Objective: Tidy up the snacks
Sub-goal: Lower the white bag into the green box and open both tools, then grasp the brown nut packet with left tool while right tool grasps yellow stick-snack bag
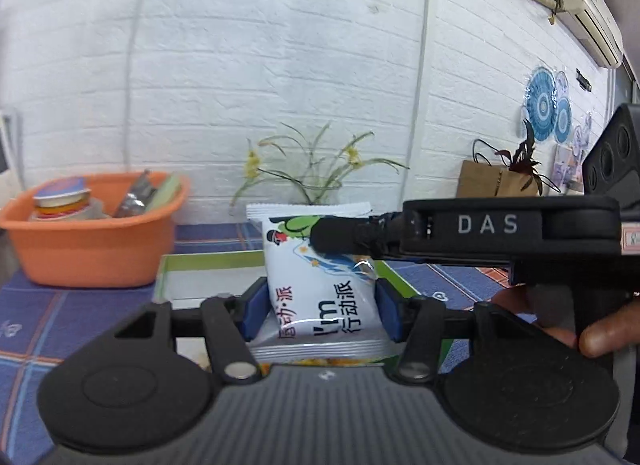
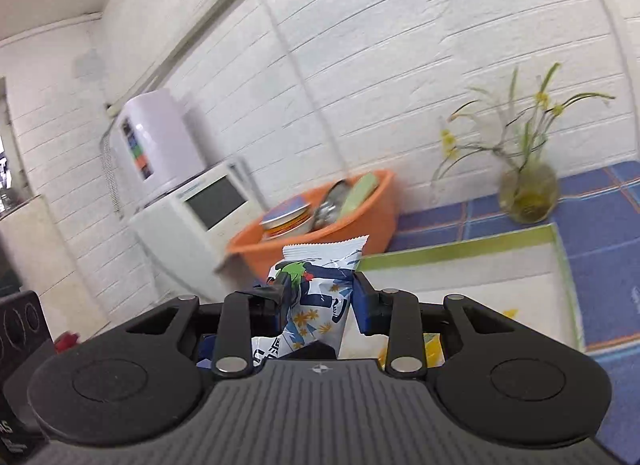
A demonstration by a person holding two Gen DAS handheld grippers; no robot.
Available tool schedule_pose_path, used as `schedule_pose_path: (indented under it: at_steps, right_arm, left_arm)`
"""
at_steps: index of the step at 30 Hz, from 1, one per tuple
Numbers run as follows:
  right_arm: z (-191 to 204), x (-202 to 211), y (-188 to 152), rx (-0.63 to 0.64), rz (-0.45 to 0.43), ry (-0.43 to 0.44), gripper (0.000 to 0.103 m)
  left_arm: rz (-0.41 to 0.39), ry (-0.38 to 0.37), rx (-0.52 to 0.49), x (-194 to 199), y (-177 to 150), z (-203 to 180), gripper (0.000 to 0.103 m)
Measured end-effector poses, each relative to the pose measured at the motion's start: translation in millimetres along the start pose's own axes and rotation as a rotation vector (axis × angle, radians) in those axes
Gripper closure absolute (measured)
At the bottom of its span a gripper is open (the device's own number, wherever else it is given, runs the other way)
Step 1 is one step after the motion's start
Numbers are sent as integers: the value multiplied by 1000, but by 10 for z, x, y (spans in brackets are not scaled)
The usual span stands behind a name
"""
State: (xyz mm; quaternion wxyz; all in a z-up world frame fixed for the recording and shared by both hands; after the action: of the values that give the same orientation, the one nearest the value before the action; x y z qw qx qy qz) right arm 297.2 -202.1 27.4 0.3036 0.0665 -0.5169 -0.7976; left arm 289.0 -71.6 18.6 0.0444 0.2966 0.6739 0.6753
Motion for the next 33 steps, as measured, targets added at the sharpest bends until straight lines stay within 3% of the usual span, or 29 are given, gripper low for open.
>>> schedule_pose_path:
  at_steps: [4,6,7,8,9,13,20,23,25,29,33]
  right_arm:
    - [-353,-62,-134,-52,9,-21,45]
    - [-487,-89,-211,-90,22,-30,39]
    - [-537,-85,-234,-103,27,-43,32]
    - [-570,-64,-249,-108,30,-64,8]
    - [-595,-21,-252,-107,27,-82,0]
    - [-610,221,-190,-123,5,-71,0]
    - [-469,724,-247,-153,67,-12,0]
    - [-393,908,-430,-118,129,-14,0]
    - [-342,935,-593,-87,194,-19,0]
    - [-309,791,-922,-8,339,-76,0]
    - [-446,634,-1142,-23,412,-170,0]
  left_arm:
    - [63,-14,5,-375,-148,-115,48]
    - [97,1,12,-522,-242,-104,48]
    - [119,18,11,-578,-287,-81,47]
    - [139,36,11,-599,-337,-52,47]
    - [151,48,20,-599,-380,-1,47]
    - [116,73,60,-392,-393,204,34]
    - [99,167,45,158,-472,478,26]
    - [98,176,29,403,-661,555,20]
    - [123,172,-6,459,-824,570,1]
    - [169,145,-46,427,-1002,518,1]
    - [204,136,-84,292,-1050,469,0]
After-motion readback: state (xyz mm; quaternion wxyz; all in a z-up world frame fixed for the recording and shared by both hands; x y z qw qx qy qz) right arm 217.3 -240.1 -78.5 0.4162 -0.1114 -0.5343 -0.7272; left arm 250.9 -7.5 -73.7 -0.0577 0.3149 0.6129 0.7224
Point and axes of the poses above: each gripper's, at about its wrist camera, not at the fingertips, and x roughly against the way its jaws point, z to its left, y to its top, the point moved 7 cm from there along -x, roughly the way its jaws point, and after that the axes turned 4 degrees about y, right-handed, at the moved point
